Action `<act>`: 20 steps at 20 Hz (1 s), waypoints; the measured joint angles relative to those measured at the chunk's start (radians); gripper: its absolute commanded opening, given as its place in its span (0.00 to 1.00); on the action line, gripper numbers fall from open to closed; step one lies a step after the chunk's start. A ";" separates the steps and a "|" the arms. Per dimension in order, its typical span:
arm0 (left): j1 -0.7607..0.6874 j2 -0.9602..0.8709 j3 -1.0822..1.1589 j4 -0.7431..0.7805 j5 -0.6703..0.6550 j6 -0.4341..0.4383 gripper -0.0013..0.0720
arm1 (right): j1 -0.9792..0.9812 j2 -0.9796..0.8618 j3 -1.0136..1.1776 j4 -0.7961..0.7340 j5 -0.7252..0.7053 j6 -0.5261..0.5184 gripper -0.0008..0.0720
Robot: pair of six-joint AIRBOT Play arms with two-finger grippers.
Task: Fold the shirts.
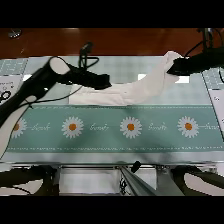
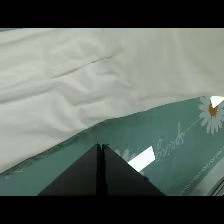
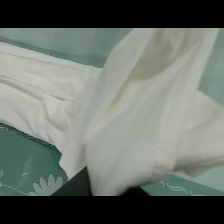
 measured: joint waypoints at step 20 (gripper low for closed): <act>-0.220 -0.211 0.035 -0.351 0.212 0.061 0.04 | 0.151 0.203 -0.008 -0.185 0.164 0.164 0.06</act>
